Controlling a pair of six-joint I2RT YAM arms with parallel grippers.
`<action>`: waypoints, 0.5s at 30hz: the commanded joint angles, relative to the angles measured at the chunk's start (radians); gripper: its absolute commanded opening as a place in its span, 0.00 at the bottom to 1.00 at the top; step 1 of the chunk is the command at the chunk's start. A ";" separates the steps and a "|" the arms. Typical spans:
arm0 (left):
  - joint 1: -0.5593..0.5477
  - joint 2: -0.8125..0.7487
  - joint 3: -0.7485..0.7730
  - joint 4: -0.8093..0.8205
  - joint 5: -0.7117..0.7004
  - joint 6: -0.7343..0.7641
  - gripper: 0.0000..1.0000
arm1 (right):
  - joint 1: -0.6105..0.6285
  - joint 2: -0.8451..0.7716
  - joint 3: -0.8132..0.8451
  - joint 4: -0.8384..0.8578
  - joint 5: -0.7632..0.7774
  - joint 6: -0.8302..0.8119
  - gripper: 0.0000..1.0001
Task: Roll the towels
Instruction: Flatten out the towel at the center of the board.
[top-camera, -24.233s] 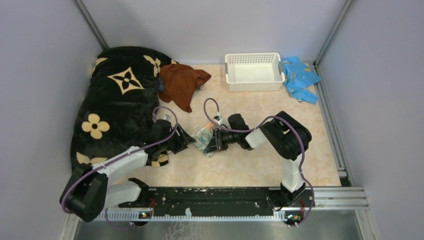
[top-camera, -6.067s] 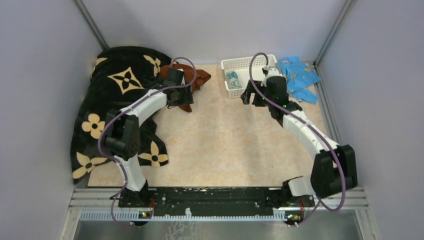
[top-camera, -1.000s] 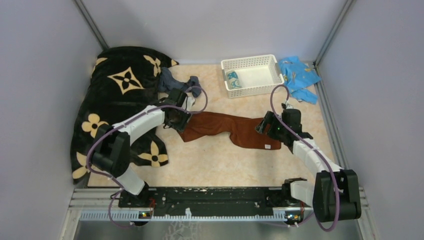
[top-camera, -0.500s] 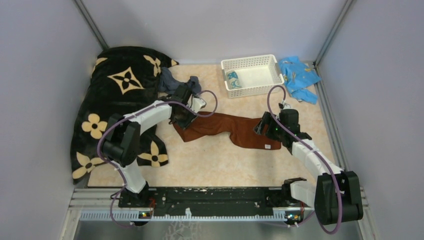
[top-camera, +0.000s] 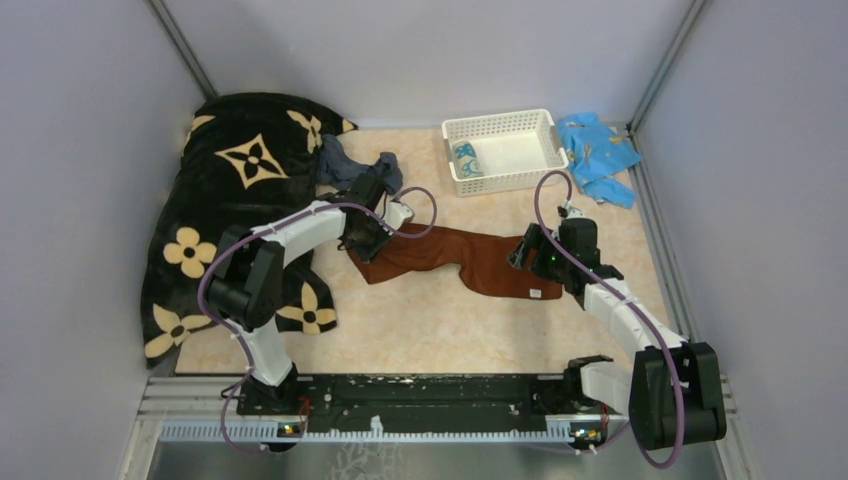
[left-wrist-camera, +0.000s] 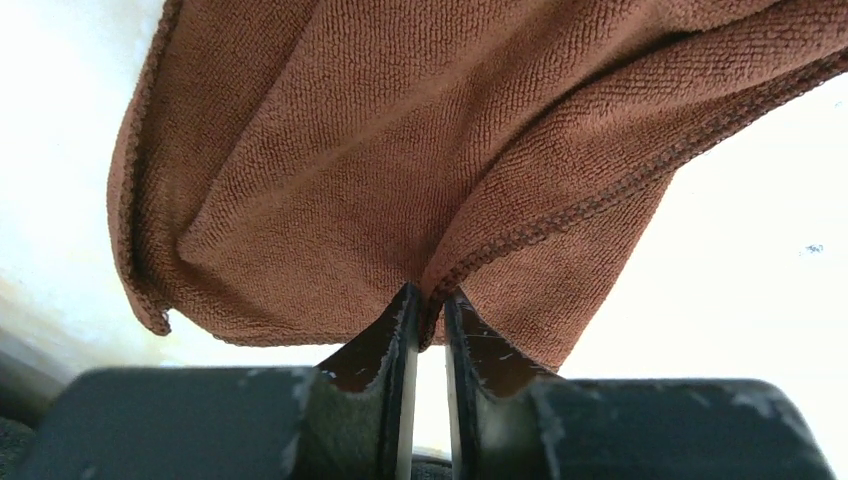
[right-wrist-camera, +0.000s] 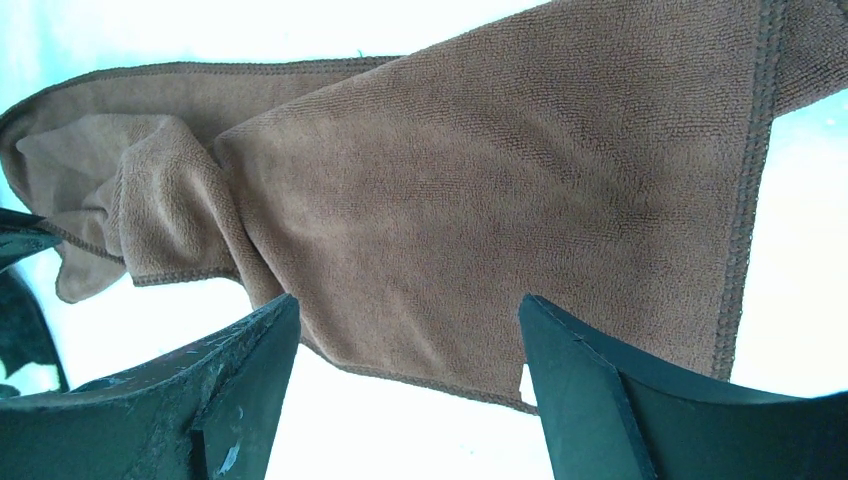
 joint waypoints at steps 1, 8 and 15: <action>-0.003 -0.030 0.016 -0.027 0.000 0.001 0.18 | 0.009 -0.023 0.003 0.019 0.021 -0.019 0.81; -0.003 -0.057 0.023 -0.047 -0.019 -0.031 0.05 | 0.008 -0.023 0.021 -0.025 0.068 -0.019 0.81; -0.010 -0.093 0.053 -0.081 -0.118 -0.142 0.00 | 0.009 -0.057 0.060 -0.169 0.263 0.023 0.81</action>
